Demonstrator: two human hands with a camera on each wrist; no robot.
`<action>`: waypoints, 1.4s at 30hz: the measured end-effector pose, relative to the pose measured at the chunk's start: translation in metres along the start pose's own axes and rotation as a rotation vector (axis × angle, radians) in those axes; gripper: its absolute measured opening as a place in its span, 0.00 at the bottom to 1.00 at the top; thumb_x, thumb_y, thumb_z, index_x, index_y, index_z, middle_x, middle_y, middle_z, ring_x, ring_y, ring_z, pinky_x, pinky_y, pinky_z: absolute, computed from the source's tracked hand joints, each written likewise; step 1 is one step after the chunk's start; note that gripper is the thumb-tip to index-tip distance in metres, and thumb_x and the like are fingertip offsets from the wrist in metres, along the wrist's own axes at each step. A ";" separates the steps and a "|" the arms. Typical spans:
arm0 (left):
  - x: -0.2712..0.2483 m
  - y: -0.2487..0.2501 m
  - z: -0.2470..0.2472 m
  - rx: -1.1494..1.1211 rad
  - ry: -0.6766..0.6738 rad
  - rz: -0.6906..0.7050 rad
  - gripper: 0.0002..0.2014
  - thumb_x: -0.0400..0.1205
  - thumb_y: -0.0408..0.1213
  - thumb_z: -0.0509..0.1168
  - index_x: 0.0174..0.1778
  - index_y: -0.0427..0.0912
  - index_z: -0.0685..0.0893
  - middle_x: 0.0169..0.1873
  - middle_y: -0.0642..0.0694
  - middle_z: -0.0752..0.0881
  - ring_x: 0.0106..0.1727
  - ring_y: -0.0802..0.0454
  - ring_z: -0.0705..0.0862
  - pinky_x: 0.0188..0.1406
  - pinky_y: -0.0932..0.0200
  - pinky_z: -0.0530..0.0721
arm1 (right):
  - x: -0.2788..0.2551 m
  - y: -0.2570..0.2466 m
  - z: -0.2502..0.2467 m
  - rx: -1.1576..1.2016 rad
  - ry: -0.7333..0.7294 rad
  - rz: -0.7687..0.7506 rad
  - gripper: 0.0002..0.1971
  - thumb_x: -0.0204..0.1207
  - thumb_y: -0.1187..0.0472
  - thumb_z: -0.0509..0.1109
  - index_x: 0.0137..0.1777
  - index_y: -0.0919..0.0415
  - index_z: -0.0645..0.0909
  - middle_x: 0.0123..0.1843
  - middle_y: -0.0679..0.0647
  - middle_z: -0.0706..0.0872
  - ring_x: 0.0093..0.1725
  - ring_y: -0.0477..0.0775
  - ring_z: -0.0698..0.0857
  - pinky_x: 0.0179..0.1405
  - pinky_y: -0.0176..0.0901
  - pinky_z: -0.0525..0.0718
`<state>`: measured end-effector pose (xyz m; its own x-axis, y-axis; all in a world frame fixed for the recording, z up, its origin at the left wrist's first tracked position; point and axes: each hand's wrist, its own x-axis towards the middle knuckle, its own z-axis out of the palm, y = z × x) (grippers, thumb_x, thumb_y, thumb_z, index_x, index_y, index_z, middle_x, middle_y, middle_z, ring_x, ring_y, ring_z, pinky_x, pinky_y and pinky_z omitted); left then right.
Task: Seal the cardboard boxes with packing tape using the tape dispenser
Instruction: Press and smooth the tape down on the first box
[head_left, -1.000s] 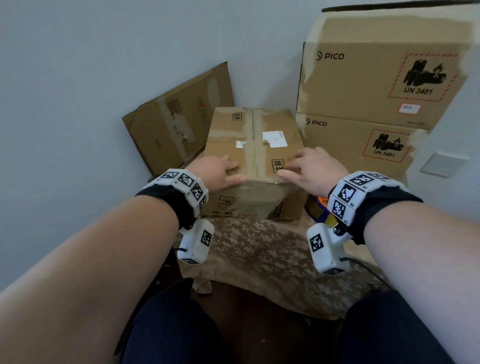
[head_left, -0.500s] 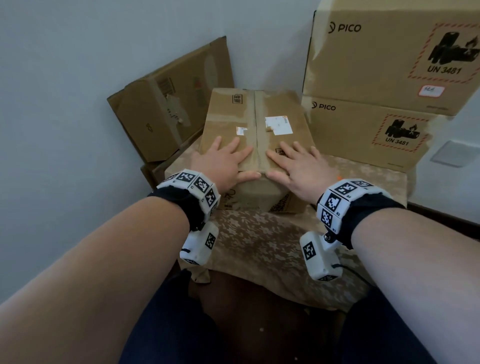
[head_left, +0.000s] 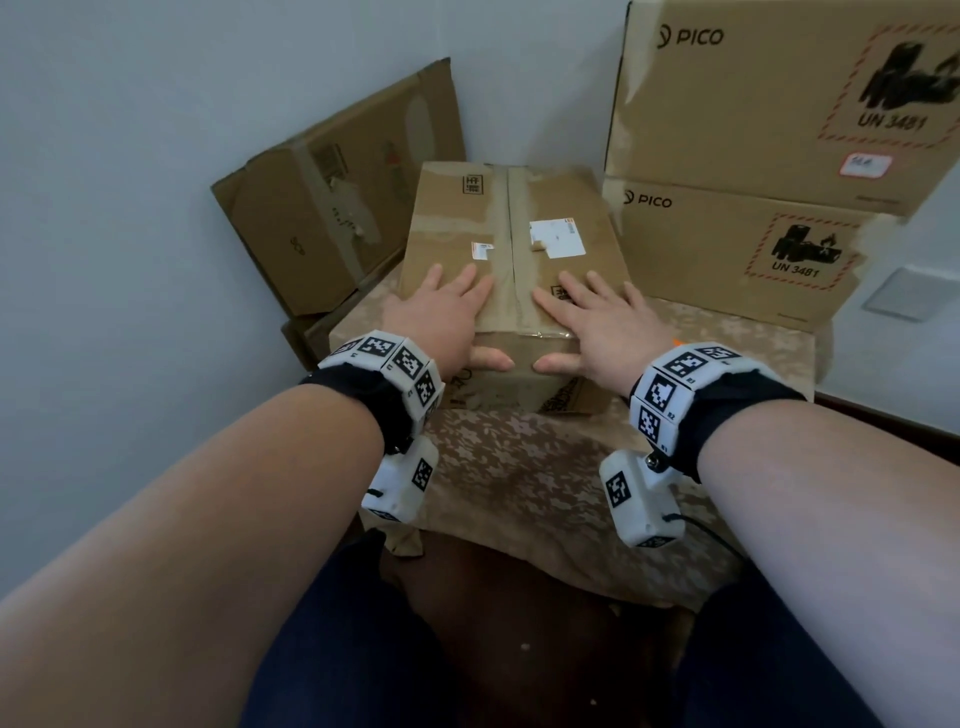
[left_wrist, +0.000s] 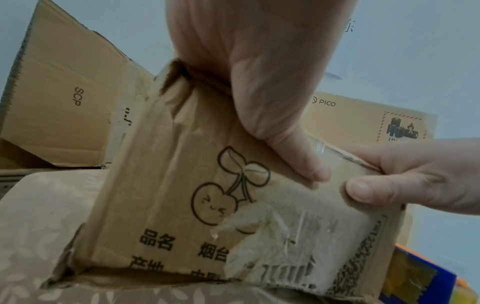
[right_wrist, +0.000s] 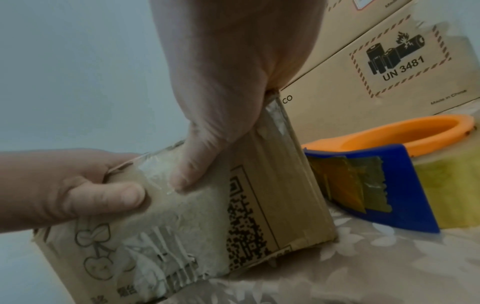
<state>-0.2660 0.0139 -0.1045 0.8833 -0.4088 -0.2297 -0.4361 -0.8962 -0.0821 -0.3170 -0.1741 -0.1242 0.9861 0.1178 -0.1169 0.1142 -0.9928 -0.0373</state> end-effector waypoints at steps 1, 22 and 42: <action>-0.001 0.000 0.001 0.003 0.001 0.003 0.56 0.66 0.75 0.60 0.83 0.56 0.39 0.84 0.58 0.41 0.84 0.44 0.43 0.73 0.25 0.61 | -0.001 -0.001 0.000 -0.006 -0.012 0.003 0.45 0.74 0.29 0.60 0.84 0.40 0.41 0.87 0.49 0.41 0.85 0.57 0.43 0.83 0.63 0.44; -0.008 -0.021 -0.001 0.007 0.030 0.120 0.50 0.74 0.64 0.65 0.85 0.48 0.47 0.84 0.46 0.48 0.84 0.43 0.49 0.81 0.45 0.59 | 0.012 0.001 -0.005 0.135 -0.007 0.093 0.35 0.78 0.33 0.59 0.82 0.33 0.50 0.87 0.44 0.46 0.85 0.60 0.45 0.78 0.76 0.44; -0.036 -0.070 -0.012 -0.178 0.086 0.167 0.35 0.78 0.39 0.71 0.80 0.57 0.64 0.80 0.59 0.64 0.76 0.54 0.70 0.75 0.60 0.65 | 0.019 -0.087 -0.024 -0.065 0.198 -0.217 0.29 0.77 0.43 0.69 0.73 0.56 0.72 0.66 0.54 0.81 0.60 0.58 0.82 0.49 0.49 0.79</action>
<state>-0.2650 0.0892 -0.0790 0.8160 -0.5603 -0.1421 -0.5470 -0.8280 0.1234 -0.3058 -0.0862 -0.0998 0.9413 0.3271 0.0834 0.3263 -0.9450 0.0238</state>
